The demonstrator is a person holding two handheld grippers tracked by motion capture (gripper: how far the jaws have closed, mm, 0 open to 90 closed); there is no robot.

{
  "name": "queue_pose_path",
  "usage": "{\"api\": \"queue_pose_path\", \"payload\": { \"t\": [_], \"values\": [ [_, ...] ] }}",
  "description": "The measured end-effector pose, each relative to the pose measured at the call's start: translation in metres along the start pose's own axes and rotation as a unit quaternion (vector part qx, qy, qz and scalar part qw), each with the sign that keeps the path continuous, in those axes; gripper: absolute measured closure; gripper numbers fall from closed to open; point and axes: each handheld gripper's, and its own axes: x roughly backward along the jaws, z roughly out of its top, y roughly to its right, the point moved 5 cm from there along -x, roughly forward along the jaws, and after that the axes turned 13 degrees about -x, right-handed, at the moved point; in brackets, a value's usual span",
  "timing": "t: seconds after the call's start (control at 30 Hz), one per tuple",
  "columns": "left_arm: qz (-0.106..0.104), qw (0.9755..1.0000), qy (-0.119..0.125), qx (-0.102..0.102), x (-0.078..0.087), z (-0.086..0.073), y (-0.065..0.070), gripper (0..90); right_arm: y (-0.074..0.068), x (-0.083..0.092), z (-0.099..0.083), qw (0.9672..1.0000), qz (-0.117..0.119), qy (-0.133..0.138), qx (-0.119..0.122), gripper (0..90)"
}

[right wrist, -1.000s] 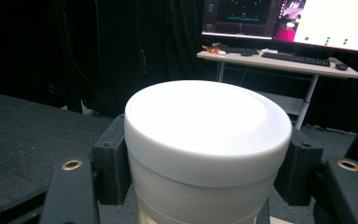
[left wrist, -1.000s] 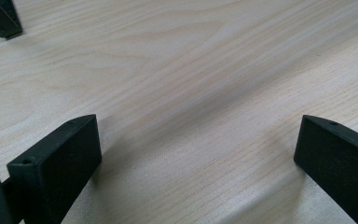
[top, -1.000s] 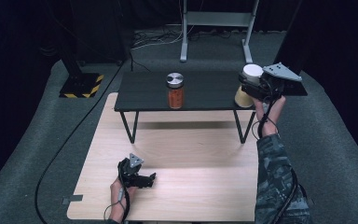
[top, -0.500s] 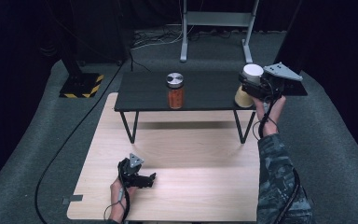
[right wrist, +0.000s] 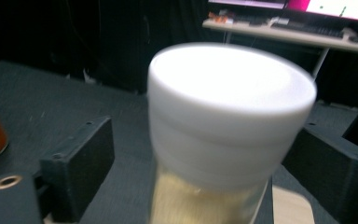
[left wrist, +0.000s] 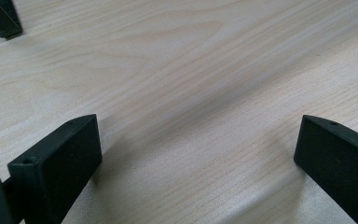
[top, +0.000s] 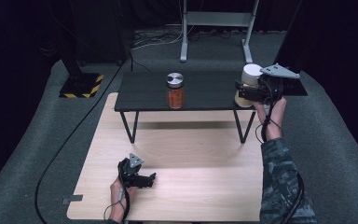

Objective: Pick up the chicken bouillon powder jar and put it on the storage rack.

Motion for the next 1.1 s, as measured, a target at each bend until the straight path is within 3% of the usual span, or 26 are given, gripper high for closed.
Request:
{"api": "queue_pose_path", "payload": {
  "t": [0.23,0.47,0.77,0.9,1.1],
  "values": [
    [0.000,1.0000,0.000,0.000,0.000,0.000,0.000,0.4,-0.004,0.021,-0.006,0.9981,0.004,-0.060,0.016,0.0],
    [0.000,1.0000,0.000,0.001,0.000,0.000,0.000,0.4,-0.002,0.043,-0.037,0.9946,0.020,-0.099,0.022,0.0],
    [0.000,1.0000,0.000,0.000,0.000,0.000,0.000,0.4,0.009,0.055,-0.116,0.9903,0.037,-0.133,-0.004,0.0],
    [0.000,1.0000,0.000,0.001,0.000,0.000,0.000,0.4,0.013,0.054,-0.162,0.9871,0.026,-0.157,-0.021,0.0],
    [0.000,1.0000,0.000,0.000,0.000,0.000,0.000,0.4,0.014,0.046,-0.217,0.9810,-0.002,-0.193,-0.020,0.0]
  ]
}}
